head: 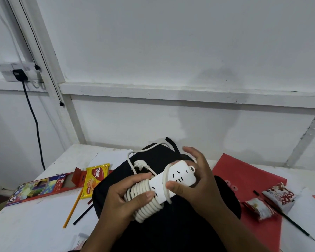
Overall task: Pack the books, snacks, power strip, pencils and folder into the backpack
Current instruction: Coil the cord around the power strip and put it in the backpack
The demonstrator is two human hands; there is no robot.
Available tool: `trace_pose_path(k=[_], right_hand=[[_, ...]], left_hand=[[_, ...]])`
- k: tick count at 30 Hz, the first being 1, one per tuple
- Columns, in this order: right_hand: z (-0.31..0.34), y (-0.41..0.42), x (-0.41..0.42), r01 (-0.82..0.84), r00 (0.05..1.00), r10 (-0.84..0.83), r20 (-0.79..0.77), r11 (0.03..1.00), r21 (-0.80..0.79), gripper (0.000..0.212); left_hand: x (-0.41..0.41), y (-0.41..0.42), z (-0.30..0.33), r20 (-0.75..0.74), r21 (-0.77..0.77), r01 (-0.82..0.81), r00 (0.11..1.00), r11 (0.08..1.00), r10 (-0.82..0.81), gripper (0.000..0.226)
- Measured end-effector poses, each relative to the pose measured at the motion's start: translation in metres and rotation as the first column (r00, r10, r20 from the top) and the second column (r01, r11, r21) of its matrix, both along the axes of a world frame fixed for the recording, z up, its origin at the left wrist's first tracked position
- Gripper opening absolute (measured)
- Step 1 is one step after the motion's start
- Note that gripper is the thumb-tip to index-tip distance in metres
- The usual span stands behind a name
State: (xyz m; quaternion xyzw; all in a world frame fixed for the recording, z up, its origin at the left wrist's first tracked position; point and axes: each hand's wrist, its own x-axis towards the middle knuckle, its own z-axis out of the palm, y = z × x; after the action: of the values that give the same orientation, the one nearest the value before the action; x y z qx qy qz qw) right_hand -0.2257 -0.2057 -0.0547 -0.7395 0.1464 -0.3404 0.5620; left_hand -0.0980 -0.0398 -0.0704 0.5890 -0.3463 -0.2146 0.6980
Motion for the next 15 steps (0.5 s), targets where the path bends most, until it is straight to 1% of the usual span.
trace_pose_path(k=[1, 2, 4, 7, 12, 15], right_hand=[[-0.002, 0.001, 0.001, -0.020, 1.000, 0.018, 0.026, 0.996, 0.083, 0.084], [-0.003, 0.002, 0.002, -0.045, 0.998, 0.038, 0.057, 0.990, 0.137, 0.078], [-0.010, 0.004, 0.005, -0.100, 0.992, 0.082, 0.096, 0.977, 0.191, 0.064], [-0.019, 0.009, 0.010, -0.116, 0.993, 0.104, 0.060, 0.964, 0.239, 0.044], [-0.019, 0.016, 0.015, -0.150, 0.985, 0.164, -0.060, 0.969, 0.196, 0.034], [-0.018, 0.020, 0.015, -0.098, 0.984, 0.108, -0.143, 0.993, 0.071, 0.028]], left_hand=[[-0.001, -0.001, 0.000, -0.024, -0.013, -0.012, 1.000, 1.000, 0.012, 0.042], [-0.002, -0.002, 0.000, -0.041, -0.025, -0.023, 0.999, 0.999, 0.022, 0.042], [-0.003, -0.005, -0.001, -0.076, -0.051, -0.047, 0.996, 0.998, 0.043, 0.040], [-0.004, -0.009, -0.003, -0.127, -0.064, -0.110, 0.987, 0.992, 0.101, 0.038], [-0.007, -0.011, -0.007, -0.133, -0.057, -0.161, 0.979, 0.985, 0.152, 0.041], [-0.009, -0.014, -0.007, -0.134, -0.052, -0.204, 0.971, 0.978, 0.196, 0.041]])
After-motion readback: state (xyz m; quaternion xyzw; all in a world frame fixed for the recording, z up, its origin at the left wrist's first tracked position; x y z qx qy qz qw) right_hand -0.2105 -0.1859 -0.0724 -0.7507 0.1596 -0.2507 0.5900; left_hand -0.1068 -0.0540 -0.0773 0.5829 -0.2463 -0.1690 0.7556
